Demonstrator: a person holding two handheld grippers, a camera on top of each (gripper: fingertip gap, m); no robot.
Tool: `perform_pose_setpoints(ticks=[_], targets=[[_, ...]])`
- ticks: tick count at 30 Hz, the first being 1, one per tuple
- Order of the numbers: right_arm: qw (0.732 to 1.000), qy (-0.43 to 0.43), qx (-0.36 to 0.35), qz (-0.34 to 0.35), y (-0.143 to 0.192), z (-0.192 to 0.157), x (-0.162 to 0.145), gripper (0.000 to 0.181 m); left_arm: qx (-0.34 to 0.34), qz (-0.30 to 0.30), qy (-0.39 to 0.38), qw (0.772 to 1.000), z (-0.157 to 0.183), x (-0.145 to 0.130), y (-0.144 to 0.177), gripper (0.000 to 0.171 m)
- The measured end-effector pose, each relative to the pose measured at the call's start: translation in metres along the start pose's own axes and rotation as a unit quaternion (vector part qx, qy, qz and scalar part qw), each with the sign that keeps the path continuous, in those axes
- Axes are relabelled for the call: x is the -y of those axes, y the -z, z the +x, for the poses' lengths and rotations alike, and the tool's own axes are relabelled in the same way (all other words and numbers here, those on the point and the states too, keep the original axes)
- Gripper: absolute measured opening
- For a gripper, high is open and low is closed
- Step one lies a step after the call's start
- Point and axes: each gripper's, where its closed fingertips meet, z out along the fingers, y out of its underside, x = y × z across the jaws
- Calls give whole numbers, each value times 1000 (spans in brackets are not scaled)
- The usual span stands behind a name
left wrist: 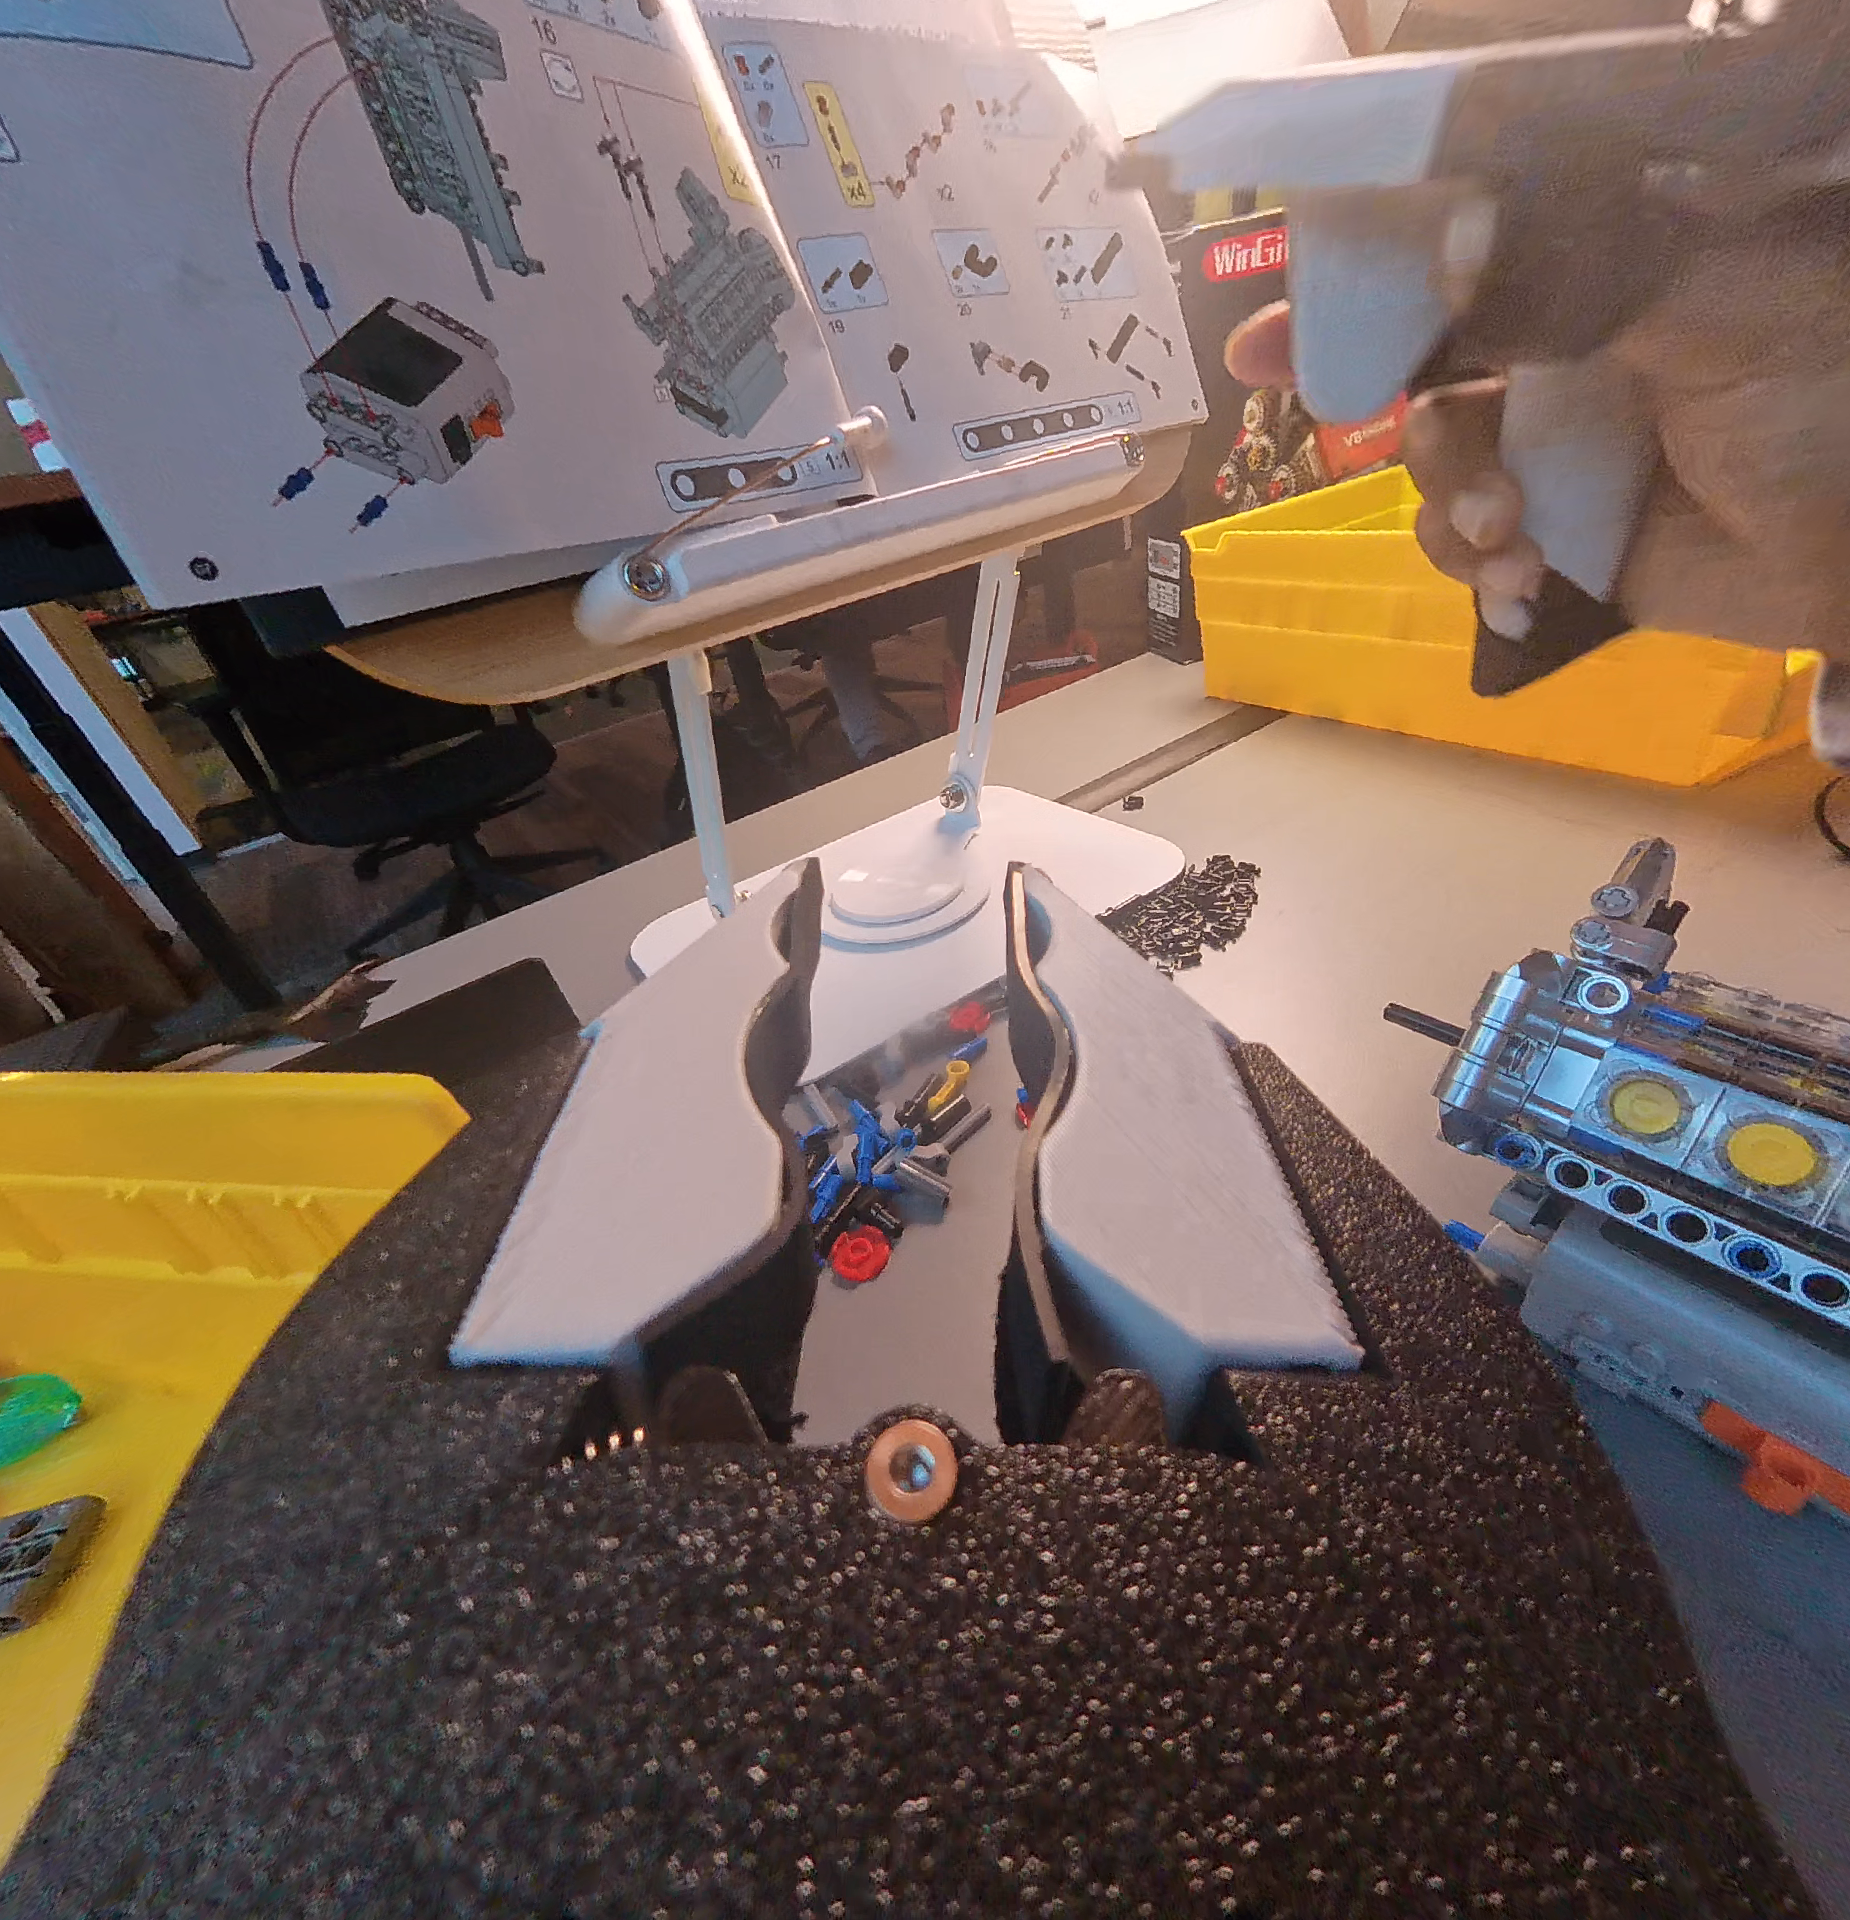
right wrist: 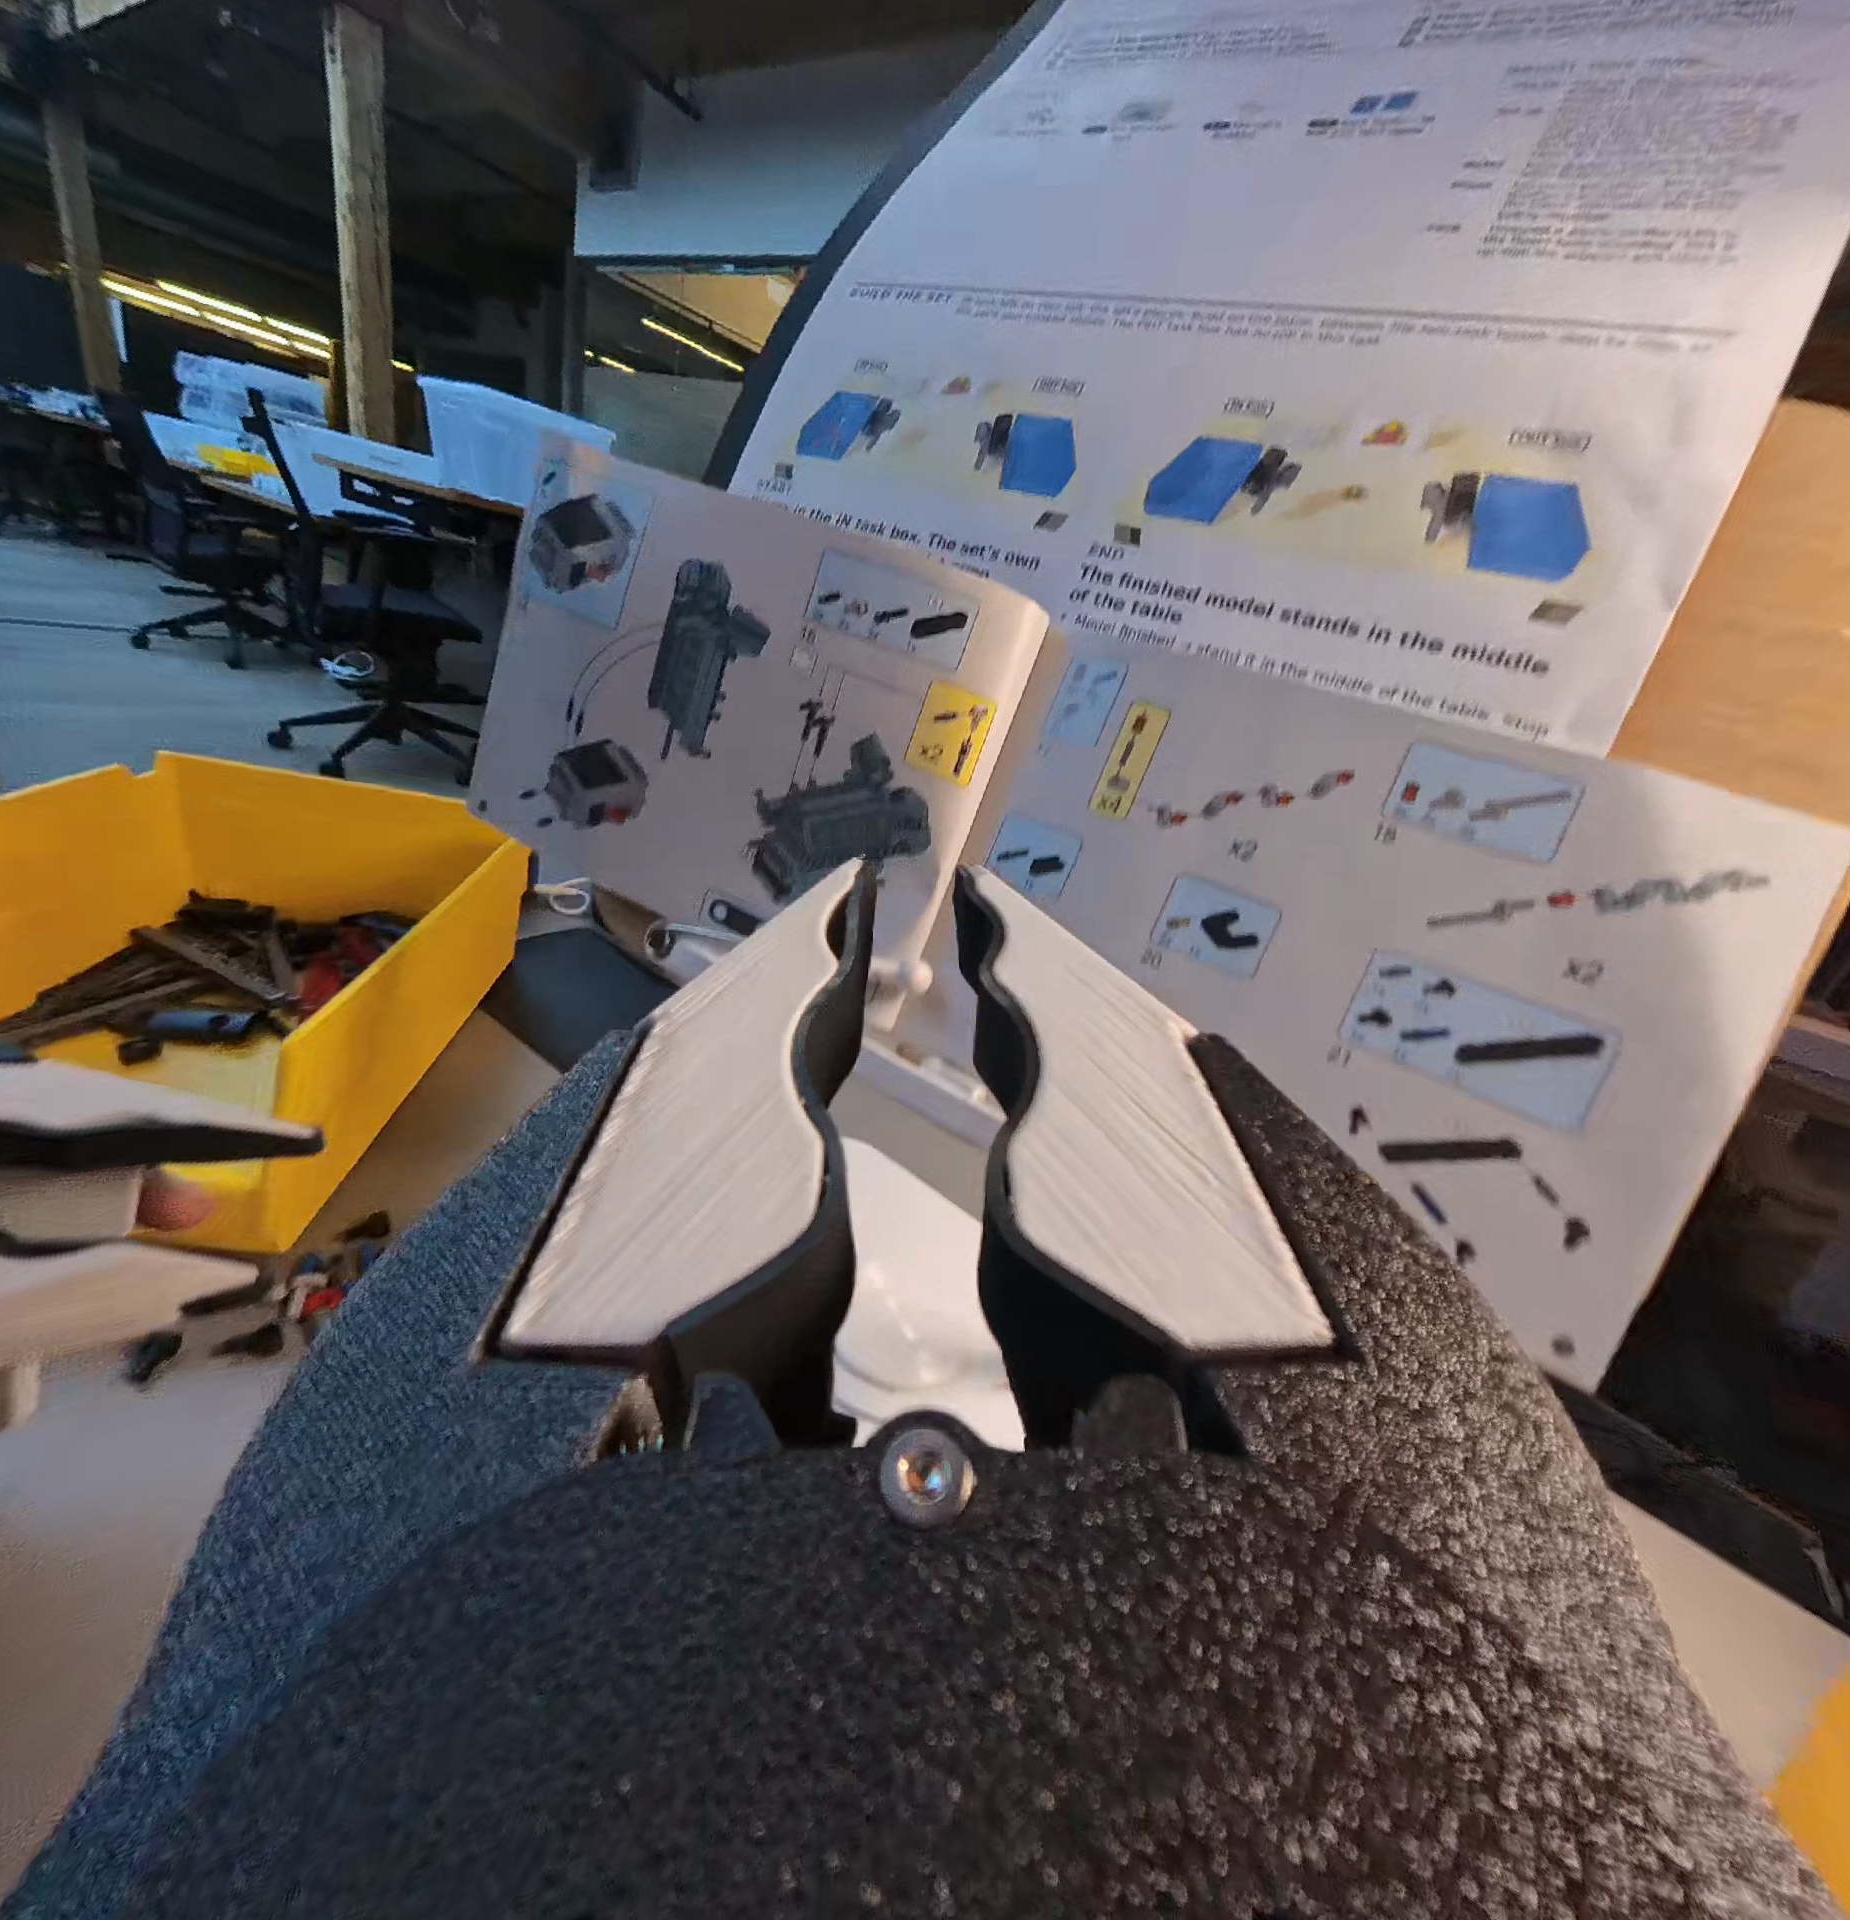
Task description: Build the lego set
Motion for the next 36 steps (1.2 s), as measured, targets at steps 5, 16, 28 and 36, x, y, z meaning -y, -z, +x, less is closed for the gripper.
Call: perform_pose_setpoints(ticks=[5,16,28,36], targets=[[998,45,-10,-34,-58,18,17,12,5,-3,1,1000,-4,1,1,32],[995,55,-47,-73,-87,39,3,2,27,-11,32,999,-22,-3,1,31],[995,59,-38,-67,-87,38,12,0,88,-18,40,995,-48,-4,8,28],[997,46,45,-47,-24,-11,17,5,130,2,44,990,-75,12,23,29]])
